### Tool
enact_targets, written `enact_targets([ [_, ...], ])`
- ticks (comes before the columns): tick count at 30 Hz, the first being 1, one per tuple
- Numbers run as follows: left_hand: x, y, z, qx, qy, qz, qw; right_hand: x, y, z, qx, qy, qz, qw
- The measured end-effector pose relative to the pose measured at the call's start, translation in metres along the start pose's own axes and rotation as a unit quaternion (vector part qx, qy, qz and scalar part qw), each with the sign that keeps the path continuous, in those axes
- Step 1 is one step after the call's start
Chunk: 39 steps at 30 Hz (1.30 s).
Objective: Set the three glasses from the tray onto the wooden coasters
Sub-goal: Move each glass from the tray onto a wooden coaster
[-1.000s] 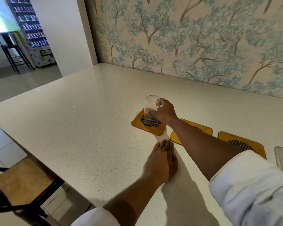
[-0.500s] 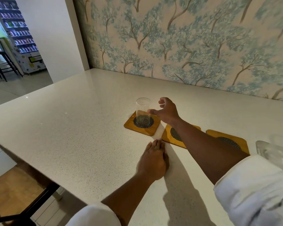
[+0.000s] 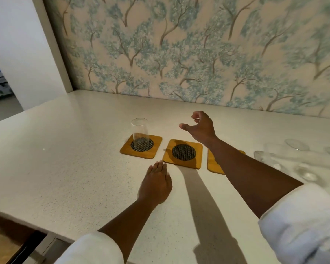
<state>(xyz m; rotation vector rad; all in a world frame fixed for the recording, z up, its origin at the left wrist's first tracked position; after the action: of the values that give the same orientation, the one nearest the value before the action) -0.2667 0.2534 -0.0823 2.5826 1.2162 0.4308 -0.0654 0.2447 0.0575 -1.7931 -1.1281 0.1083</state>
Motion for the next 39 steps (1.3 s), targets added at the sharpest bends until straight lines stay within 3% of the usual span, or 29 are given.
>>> enact_targets([
  [10,-0.005,0.013,-0.011,-0.061,0.036,-0.025,0.997,-0.02,0.021,-0.079,-0.036,0.074,0.025,0.996],
  [19,-0.013,0.096,0.0,-0.104,0.026,0.066,0.992,-0.037,0.043,-0.143,-0.078,0.147,0.066,0.984],
  [30,-0.022,0.131,0.044,-0.046,-0.038,0.101,0.993,-0.071,0.075,-0.224,-0.238,0.265,0.156,0.921],
  [39,-0.021,0.133,0.052,-0.011,-0.043,0.116,0.992,-0.1,0.12,-0.247,-0.263,0.274,0.263,0.887],
])
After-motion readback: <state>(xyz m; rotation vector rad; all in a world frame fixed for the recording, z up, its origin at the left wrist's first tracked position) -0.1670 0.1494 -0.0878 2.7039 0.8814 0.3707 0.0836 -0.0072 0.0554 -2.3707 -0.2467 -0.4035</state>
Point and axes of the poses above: each hand's wrist, its own x-axis towards the middle knuckle, its own z-axis out of the palm, y = z × x, the point moved 9 cm from there along x, towards the middle knuckle, and after that the axes turned 6 degrees about -z, right-handed, at the moved point
